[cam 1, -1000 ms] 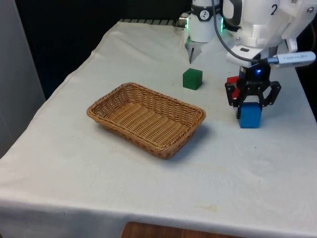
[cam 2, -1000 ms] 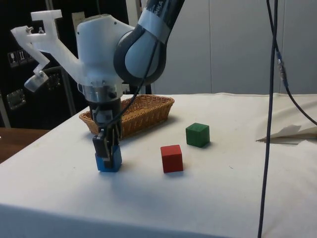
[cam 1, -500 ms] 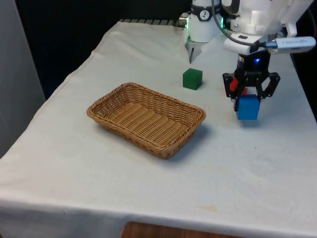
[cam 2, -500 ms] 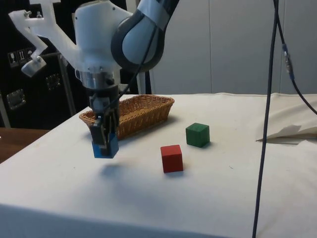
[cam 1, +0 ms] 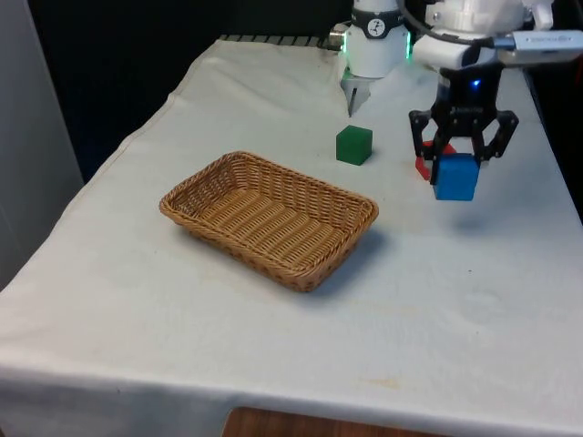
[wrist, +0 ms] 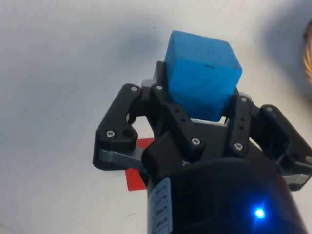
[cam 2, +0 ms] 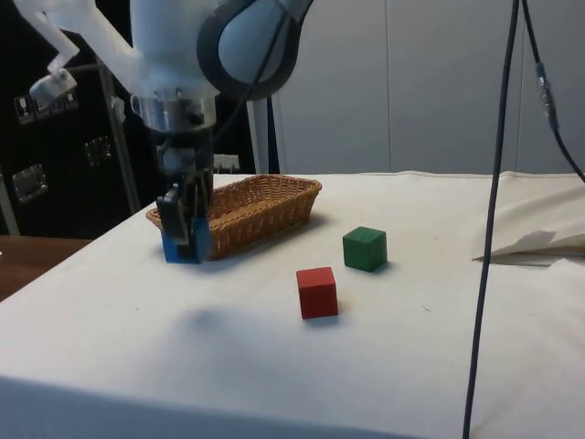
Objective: Pick up the blue cube and place it into the basket.
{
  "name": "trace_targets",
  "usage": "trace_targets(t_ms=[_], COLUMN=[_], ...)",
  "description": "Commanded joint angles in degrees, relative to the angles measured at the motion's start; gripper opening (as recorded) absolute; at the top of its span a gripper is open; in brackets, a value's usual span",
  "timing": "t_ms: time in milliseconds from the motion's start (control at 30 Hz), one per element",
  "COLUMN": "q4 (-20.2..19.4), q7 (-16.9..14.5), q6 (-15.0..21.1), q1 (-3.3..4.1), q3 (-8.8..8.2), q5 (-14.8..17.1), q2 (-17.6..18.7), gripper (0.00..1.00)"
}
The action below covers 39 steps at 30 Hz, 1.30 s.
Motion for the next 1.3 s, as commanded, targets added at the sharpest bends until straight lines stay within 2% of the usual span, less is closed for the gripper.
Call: trace_targets(t_ms=[0,200,233,400,533,567,633,900,933,967,1133,1167,1200,1267], q4=[0.1,0.8,0.7,1.8,2.4,2.2,2.9,4.3,4.1,4.7,6.0,5.8,6.2,6.6], q7=[-0.5,-0.3,0.0,-0.5,-0.5,0.0,-0.5,-0.7,-0.1,-0.7,-1.4,-0.7,-1.6,-2.0], q6=[-0.7,-3.4,-2.9,-5.9,-7.3,-6.5,-8.4,-11.3,-10.7,-12.0,-13.9,-13.5,-14.1,-14.5], q1=[-0.23,-0.17,0.0,-0.17,-0.17,0.0,-0.17,-0.23,-0.06,-0.29,-0.69,-0.34,-0.8,-0.86], q3=[0.34,0.29,0.06,0.34,0.29,0.06,0.29,0.29,0.06,0.23,-0.23,-0.4,-0.46,-0.86], q5=[0.6,0.6,0.1,0.7,0.7,0.1,0.7,0.9,0.1,0.9,0.9,0.2,0.9,1.0], q2=[-0.5,-2.8,-2.6,-4.6,-5.8,-5.4,-6.5,-8.7,-8.4,-9.1,-10.0,-10.1,-10.0,-10.1], gripper=[0.01,0.01,0.01,0.01,0.01,0.01,0.01,0.01,0.01,0.01,0.01,0.01,0.01,0.01])
